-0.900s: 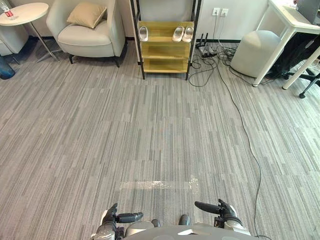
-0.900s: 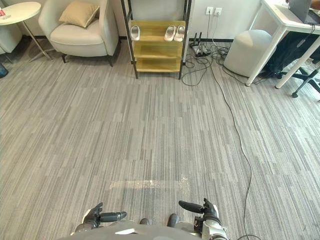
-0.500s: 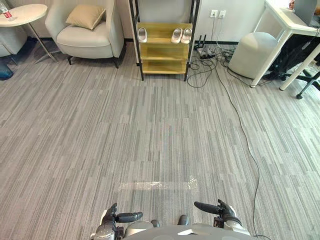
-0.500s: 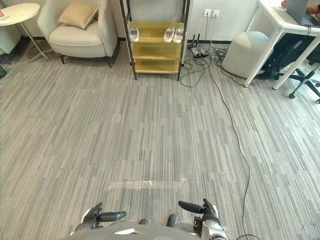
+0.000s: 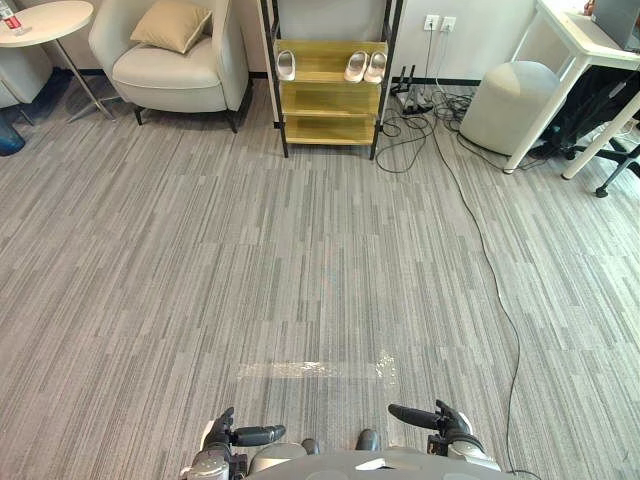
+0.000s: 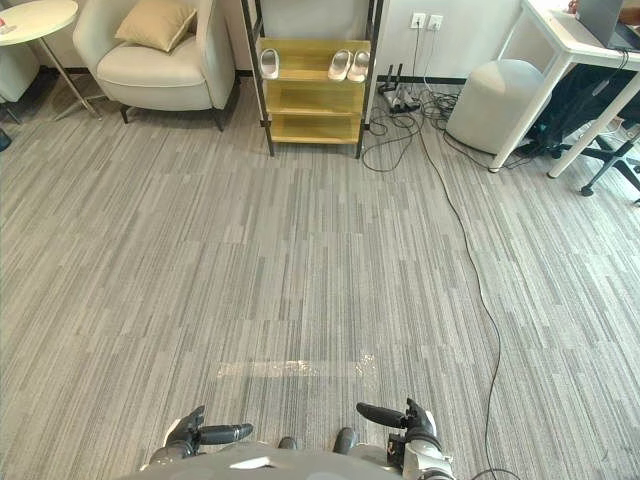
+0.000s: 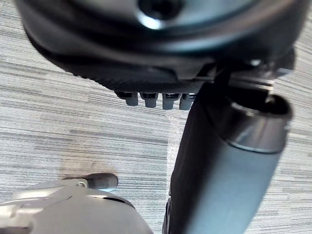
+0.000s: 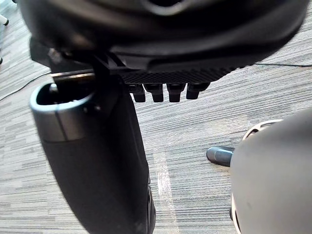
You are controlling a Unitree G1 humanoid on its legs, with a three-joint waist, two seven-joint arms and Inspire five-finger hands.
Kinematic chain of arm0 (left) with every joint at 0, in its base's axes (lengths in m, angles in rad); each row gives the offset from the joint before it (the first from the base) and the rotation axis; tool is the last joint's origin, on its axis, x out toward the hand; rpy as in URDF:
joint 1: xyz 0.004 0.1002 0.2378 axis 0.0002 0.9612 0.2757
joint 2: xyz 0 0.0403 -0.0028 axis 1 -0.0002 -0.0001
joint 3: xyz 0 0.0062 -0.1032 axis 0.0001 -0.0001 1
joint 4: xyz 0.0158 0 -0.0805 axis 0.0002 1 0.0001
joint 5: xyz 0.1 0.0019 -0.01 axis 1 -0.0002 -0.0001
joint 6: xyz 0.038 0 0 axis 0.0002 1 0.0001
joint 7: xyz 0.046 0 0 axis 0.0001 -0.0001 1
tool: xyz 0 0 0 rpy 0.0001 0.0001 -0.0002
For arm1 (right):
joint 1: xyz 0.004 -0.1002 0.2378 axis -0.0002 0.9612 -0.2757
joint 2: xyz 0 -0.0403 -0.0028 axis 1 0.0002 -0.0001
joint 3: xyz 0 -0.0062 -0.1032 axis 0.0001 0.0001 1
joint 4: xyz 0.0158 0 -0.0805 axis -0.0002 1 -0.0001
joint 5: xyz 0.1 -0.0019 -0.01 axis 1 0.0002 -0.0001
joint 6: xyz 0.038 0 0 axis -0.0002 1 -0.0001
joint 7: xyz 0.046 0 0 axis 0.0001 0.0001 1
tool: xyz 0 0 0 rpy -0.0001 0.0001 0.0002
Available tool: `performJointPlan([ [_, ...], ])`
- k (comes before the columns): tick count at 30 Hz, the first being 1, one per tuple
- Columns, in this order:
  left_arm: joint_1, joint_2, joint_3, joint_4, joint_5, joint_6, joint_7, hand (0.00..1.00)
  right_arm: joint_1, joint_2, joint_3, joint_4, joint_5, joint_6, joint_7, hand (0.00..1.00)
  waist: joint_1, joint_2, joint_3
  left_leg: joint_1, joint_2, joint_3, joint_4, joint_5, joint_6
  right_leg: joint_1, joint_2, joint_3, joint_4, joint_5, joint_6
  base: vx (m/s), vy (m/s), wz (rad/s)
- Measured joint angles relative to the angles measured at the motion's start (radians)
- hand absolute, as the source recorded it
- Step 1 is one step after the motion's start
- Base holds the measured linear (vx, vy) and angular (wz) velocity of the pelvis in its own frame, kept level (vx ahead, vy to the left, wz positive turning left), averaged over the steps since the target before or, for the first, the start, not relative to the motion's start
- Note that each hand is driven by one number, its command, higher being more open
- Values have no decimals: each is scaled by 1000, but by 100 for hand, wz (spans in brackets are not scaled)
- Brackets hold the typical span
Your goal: Organize the slippers on the shoe rack
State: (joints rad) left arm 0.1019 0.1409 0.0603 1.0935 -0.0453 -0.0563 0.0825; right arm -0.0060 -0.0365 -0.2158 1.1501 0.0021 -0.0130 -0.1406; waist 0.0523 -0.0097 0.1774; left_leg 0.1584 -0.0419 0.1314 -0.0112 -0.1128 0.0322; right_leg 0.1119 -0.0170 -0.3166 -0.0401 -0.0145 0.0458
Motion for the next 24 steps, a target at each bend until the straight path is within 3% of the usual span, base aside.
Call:
performJointPlan([
  [1, -7, -1, -9, 1, 0, 0, -1, 100, -3, -16, -3, -9, 1, 1, 0, 100, -5, 9, 3, -40, 10, -2, 63, -38, 15, -81, -24, -6, 167, -68, 8, -44, 56, 10],
  [2, -17, 0, -9, 3, -2, 2, -1, 100, -12, -14, -13, -30, 8, 2, 0, 100, -1, 6, 16, -59, 8, -1, 109, -68, 22, -193, -79, -28, 431, -137, -2, 1, 113, 6],
  [3, -16, 11, -11, 11, -2, 4, 5, 100, -21, -8, -19, -43, 22, -1, 0, 100, -2, -7, 29, -39, 1, -5, 120, -79, 29, -274, -137, -50, 639, -158, -19, 13, 96, 5],
  [5, -5, 21, -13, 11, -2, 4, 9, 100, -20, -3, -19, -38, 30, -8, 0, 100, -2, -22, 30, 7, -1, -15, 114, -100, 38, -314, -182, -66, 744, -187, -21, 109, 45, 16],
  [8, -10, 22, -18, 11, -1, 4, 11, 100, -30, -4, -21, -38, 39, -12, 0, 100, -18, -20, 30, 43, 15, -49, 98, -125, 31, -361, -192, -75, 655, -210, -17, 237, -45, 28],
  [12, -15, -1, -18, 11, 0, 4, 18, 100, -61, -12, -49, -49, 40, -10, 0, 100, -38, 26, 45, 86, 109, -76, 76, -166, -36, -434, -73, -63, 424, -131, -18, 445, -158, 27],
  [13, -13, 5, -17, 11, 2, 4, 16, 100, -57, -9, -48, -49, 39, -12, 0, 100, -39, 17, 42, 108, 119, -87, 79, -184, -67, -440, -58, -60, 389, -84, -36, 481, -208, 44],
  [14, -11, 9, -15, 12, 10, 5, 16, 100, -52, -7, -51, -48, 41, -11, 1, 100, -42, 3, 32, 122, 130, -95, 96, -203, -98, -429, -54, -53, 387, 12, -108, 734, -312, 38],
  [15, -21, -2, -11, 16, 13, 4, 20, 100, -63, -13, -55, -45, 38, -7, -1, 100, -33, 30, 35, 108, 159, -96, 155, -209, -110, -416, -35, -72, 409, -6, -121, 634, -280, 37],
  [17, -31, -16, -4, 5, 17, -1, 15, 100, -59, -16, -56, -45, 39, -13, -3, 100, -33, 41, 39, 12, 173, -93, 401, -156, -148, -346, -22, -85, 363, -51, -128, 623, -277, 28],
  [18, -33, -18, 4, 1, 17, -1, 15, 100, -50, -21, -37, -46, 40, -9, -2, 100, -33, 55, 39, -75, 199, -92, 619, -107, -136, -261, 1, -89, 285, -56, -125, 487, -214, 19],
  [21, -36, -25, 25, -29, 7, -9, 15, 100, -37, -30, -19, -43, 50, -9, -3, 100, -21, 65, 53, -239, 298, 7, 1013, -128, -110, -72, 50, -81, 138, -57, -124, 629, -247, -2],
  [24, -50, -27, 42, -59, 5, -25, 6, 100, -47, -24, -21, -44, 81, -9, -9, 100, 3, 50, 68, -373, 312, 51, 1031, -165, -115, 36, 53, -46, 59, -58, -123, 405, -48, -28],
])
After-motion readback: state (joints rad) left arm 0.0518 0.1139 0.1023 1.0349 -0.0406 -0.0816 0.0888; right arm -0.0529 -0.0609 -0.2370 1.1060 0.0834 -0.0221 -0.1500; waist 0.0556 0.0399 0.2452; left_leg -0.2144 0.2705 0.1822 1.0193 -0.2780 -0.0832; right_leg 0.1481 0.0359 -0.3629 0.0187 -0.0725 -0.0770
